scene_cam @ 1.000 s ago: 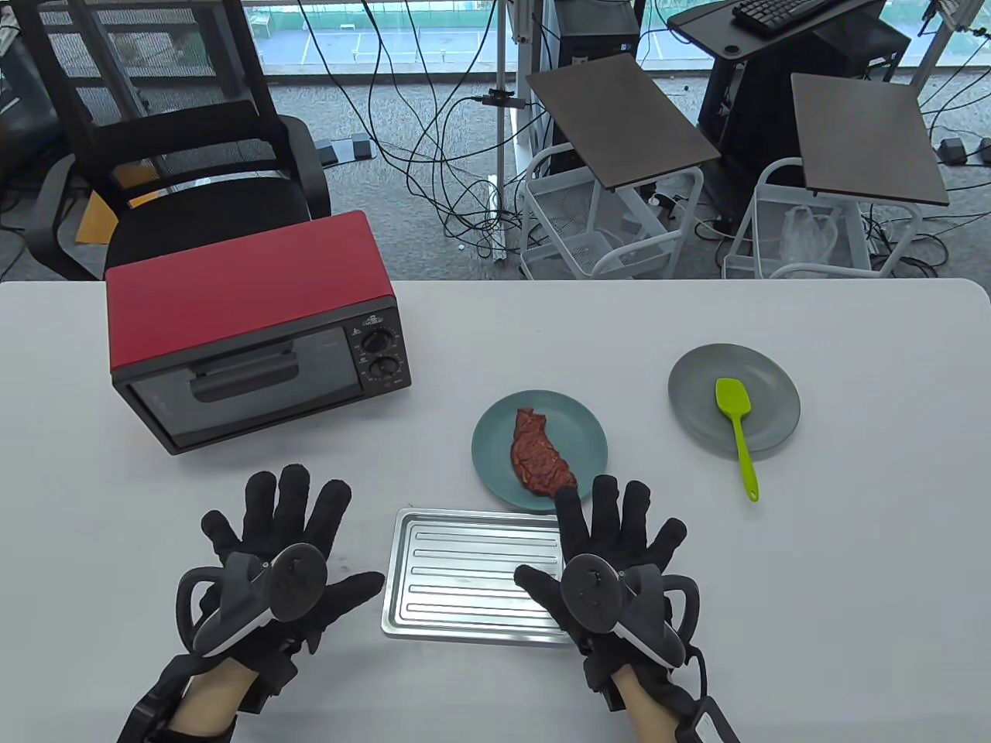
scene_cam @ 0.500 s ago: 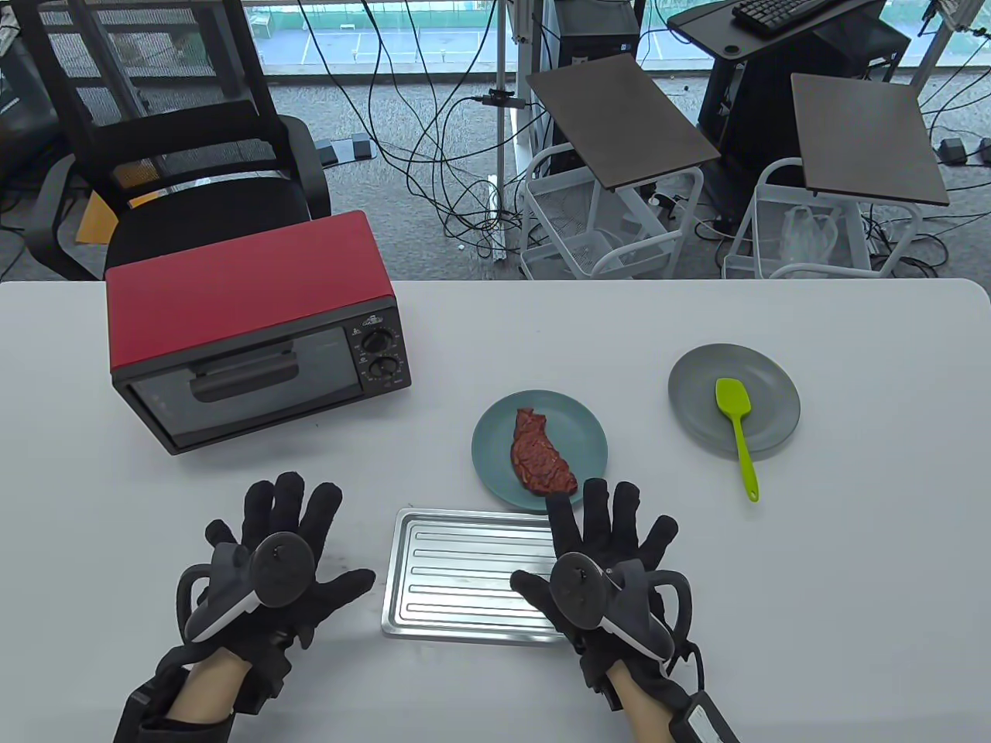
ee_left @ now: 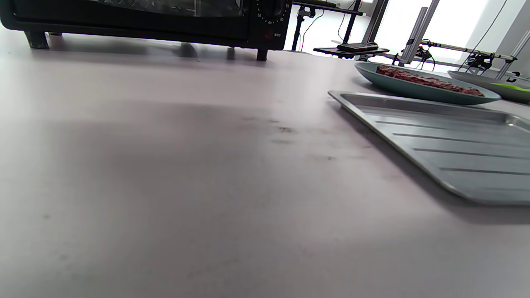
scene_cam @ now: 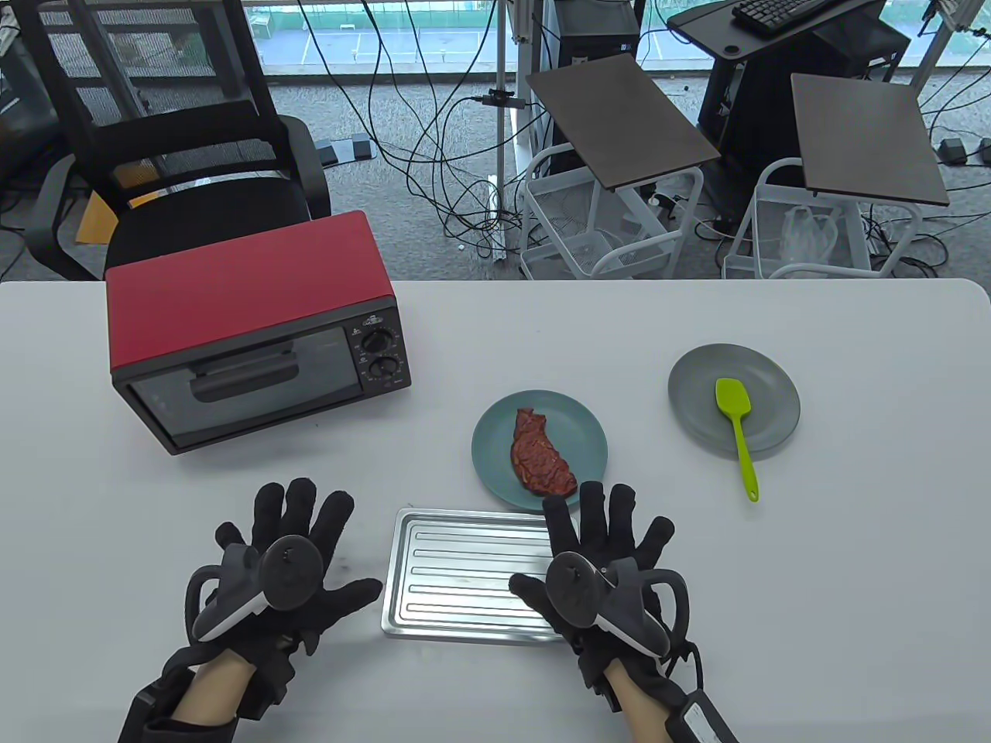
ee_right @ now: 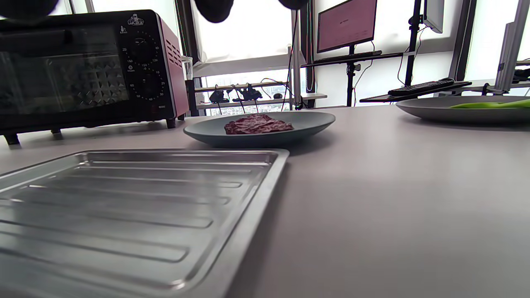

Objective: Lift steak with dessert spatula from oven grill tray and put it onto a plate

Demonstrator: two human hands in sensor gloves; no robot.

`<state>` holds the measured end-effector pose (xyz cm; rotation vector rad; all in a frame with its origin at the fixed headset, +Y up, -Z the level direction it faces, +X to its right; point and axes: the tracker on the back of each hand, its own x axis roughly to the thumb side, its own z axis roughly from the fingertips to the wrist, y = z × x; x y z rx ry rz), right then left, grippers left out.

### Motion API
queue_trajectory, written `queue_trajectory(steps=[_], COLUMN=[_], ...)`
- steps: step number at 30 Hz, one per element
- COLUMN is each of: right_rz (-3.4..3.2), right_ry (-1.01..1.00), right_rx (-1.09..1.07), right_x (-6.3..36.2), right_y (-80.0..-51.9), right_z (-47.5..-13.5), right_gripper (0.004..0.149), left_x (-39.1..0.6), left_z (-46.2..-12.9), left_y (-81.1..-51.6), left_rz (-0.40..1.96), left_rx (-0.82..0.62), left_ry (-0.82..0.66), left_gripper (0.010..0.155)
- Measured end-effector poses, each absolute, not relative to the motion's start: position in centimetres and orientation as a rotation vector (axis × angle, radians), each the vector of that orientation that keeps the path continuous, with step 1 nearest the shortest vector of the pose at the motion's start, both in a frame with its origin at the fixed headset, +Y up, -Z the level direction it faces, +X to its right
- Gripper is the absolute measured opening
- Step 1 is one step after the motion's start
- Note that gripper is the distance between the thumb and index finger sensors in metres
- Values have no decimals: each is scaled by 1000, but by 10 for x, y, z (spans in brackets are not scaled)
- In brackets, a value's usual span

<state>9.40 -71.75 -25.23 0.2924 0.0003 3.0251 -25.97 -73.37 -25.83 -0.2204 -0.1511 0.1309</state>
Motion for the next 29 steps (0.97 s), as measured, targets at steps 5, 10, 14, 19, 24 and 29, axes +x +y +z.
queue_trajectory(steps=[5,10,14,19,24,29], right_rz=[3024,3024,3026,3026,3024,3027], right_ry=[17,35,42,46,37,44], right_rx=[294,303,307,300,298,302], right_x=[94,92,91,91,91,91], right_y=[-718,-718,-718,-718,-719,-719], right_z=[-253,-253,-253,-254,-254,-254], right_gripper=[97,97,97,96,96,96], left_x=[-259,-260,-261,-261,-264,-262], left_z=[-258,-258,-259,-259,-258,-258], left_y=[-733,-732,-732,-730,-728,-729], left_rz=[141,146,147,141,158,147], left_rx=[-238,-224,-221,-226,-214,-223], left_ry=[-159,-156,-157,-161,-160,-162], left_gripper=[105,106,106,105,105,105])
